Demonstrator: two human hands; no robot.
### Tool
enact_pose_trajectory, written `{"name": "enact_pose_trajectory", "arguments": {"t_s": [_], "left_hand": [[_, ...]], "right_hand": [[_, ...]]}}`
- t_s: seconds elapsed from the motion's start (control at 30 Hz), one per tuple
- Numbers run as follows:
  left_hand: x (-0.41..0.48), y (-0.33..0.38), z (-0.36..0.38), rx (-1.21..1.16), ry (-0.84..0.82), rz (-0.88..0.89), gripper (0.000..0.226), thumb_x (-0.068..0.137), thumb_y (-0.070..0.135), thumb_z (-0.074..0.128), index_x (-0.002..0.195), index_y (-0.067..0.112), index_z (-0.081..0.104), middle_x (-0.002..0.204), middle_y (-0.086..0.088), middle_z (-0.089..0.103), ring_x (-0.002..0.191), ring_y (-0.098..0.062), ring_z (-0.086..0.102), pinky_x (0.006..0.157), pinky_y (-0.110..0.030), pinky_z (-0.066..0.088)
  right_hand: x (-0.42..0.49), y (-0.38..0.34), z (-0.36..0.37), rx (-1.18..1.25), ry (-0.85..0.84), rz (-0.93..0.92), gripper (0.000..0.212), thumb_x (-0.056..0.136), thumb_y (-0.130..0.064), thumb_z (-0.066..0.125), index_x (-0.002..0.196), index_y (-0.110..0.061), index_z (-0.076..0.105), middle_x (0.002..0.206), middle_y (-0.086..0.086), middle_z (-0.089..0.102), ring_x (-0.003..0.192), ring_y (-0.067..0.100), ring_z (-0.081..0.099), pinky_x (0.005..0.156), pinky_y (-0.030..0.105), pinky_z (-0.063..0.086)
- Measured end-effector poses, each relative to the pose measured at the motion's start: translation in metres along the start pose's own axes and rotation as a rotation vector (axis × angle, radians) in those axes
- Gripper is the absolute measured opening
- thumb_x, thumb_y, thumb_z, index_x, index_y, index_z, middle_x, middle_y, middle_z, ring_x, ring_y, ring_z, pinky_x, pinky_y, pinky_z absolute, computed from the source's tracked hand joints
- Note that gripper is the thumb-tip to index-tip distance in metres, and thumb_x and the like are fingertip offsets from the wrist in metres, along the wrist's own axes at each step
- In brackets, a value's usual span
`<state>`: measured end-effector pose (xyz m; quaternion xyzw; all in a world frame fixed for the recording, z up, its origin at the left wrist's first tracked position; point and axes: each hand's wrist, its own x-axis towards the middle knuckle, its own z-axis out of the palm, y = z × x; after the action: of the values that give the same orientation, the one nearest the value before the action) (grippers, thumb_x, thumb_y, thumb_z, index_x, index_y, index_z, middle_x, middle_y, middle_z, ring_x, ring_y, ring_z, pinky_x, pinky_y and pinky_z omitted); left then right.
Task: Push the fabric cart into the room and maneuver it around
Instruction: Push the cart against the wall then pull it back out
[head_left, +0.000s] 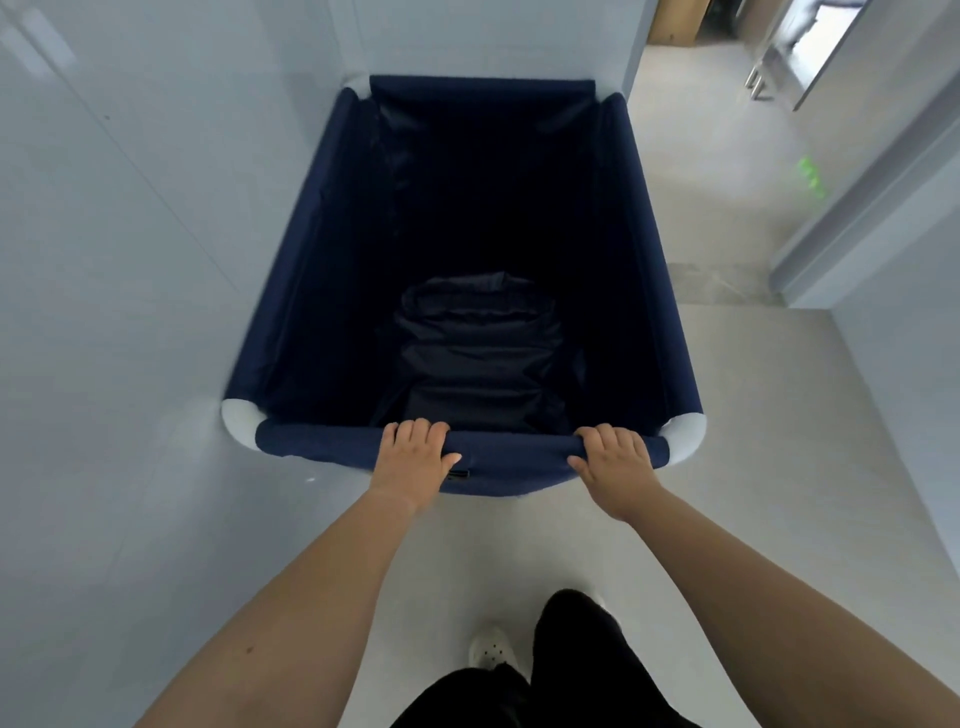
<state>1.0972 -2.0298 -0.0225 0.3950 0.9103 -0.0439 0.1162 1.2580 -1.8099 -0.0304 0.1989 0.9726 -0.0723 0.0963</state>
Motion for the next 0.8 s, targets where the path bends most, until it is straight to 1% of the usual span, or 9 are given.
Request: {"name": "enact_pose_trajectory", "arguments": {"t_s": [0.07, 0.17, 0.27, 0.37, 0.47, 0.57, 0.63, 0.73, 0.8], "left_hand": [[-0.002, -0.001, 0.002, -0.004, 0.015, 0.003, 0.048, 0.096, 0.046, 0.033, 0.131, 0.015, 0.035, 0.123, -0.007, 0.049, 0.114, -0.026, 0.043, 0.106, -0.041, 0.026], [-0.004, -0.001, 0.003, -0.002, 0.012, 0.005, 0.047, 0.095, 0.046, 0.033, 0.130, 0.014, 0.037, 0.120, -0.008, 0.050, 0.110, -0.027, 0.045, 0.105, -0.042, 0.028], [0.002, -0.002, 0.001, 0.017, -0.002, 0.004, 0.047, 0.096, 0.047, 0.031, 0.130, 0.014, 0.037, 0.119, -0.007, 0.050, 0.109, -0.027, 0.045, 0.104, -0.042, 0.028], [0.006, -0.004, 0.000, 0.032, 0.002, 0.011, 0.048, 0.096, 0.047, 0.030, 0.129, 0.014, 0.037, 0.118, -0.008, 0.050, 0.108, -0.028, 0.045, 0.104, -0.043, 0.029], [0.007, -0.004, 0.000, 0.038, 0.021, 0.023, 0.047, 0.095, 0.047, 0.030, 0.129, 0.014, 0.037, 0.118, -0.008, 0.050, 0.107, -0.028, 0.045, 0.103, -0.044, 0.030], [0.006, -0.006, -0.001, 0.024, 0.019, 0.028, 0.047, 0.095, 0.047, 0.032, 0.128, 0.013, 0.038, 0.118, -0.009, 0.050, 0.106, -0.028, 0.045, 0.102, -0.043, 0.030], [0.007, -0.005, -0.001, 0.021, 0.016, 0.030, 0.049, 0.095, 0.047, 0.031, 0.130, 0.014, 0.036, 0.121, -0.009, 0.049, 0.109, -0.028, 0.044, 0.105, -0.042, 0.028], [0.007, -0.003, 0.000, 0.007, -0.016, 0.012, 0.051, 0.096, 0.047, 0.029, 0.135, 0.014, 0.030, 0.127, -0.008, 0.045, 0.118, -0.027, 0.040, 0.112, -0.043, 0.020], [0.007, -0.002, -0.001, 0.006, -0.027, 0.003, 0.052, 0.096, 0.047, 0.029, 0.137, 0.015, 0.027, 0.130, -0.008, 0.043, 0.121, -0.027, 0.038, 0.114, -0.044, 0.016]], "right_hand": [[-0.004, -0.001, 0.002, -0.002, 0.068, -0.011, 0.037, 0.092, -0.034, 0.049, 0.118, -0.007, 0.053, 0.106, 0.013, 0.060, 0.095, 0.034, 0.055, 0.092, 0.043, 0.042], [-0.006, -0.001, 0.001, -0.015, 0.079, -0.010, 0.033, 0.089, -0.032, 0.056, 0.111, -0.007, 0.057, 0.098, 0.012, 0.063, 0.088, 0.034, 0.058, 0.085, 0.044, 0.047], [0.001, 0.000, -0.003, -0.010, 0.064, -0.022, 0.034, 0.089, -0.032, 0.054, 0.113, -0.008, 0.057, 0.101, 0.012, 0.063, 0.089, 0.033, 0.058, 0.086, 0.044, 0.047], [0.005, 0.001, -0.005, -0.022, 0.051, -0.026, 0.035, 0.092, -0.035, 0.048, 0.117, -0.011, 0.054, 0.108, 0.009, 0.061, 0.097, 0.031, 0.056, 0.091, 0.043, 0.044], [0.007, 0.001, -0.007, -0.027, 0.050, -0.031, 0.036, 0.093, -0.036, 0.047, 0.118, -0.011, 0.054, 0.110, 0.009, 0.061, 0.098, 0.031, 0.056, 0.092, 0.042, 0.043], [0.007, 0.000, -0.008, 0.001, 0.012, -0.017, 0.040, 0.094, -0.037, 0.043, 0.123, -0.010, 0.050, 0.116, 0.010, 0.057, 0.104, 0.033, 0.052, 0.096, 0.043, 0.038], [0.007, 0.000, -0.008, 0.000, 0.020, -0.021, 0.040, 0.094, -0.038, 0.042, 0.123, -0.011, 0.049, 0.117, 0.010, 0.057, 0.104, 0.033, 0.051, 0.096, 0.042, 0.038], [0.006, 0.001, -0.008, 0.006, 0.038, -0.019, 0.039, 0.092, -0.036, 0.048, 0.120, -0.008, 0.053, 0.112, 0.012, 0.060, 0.100, 0.035, 0.054, 0.092, 0.043, 0.042], [0.006, 0.000, -0.007, 0.001, 0.053, -0.020, 0.038, 0.091, -0.034, 0.051, 0.117, -0.007, 0.055, 0.109, 0.014, 0.062, 0.096, 0.036, 0.056, 0.090, 0.044, 0.044]]}}
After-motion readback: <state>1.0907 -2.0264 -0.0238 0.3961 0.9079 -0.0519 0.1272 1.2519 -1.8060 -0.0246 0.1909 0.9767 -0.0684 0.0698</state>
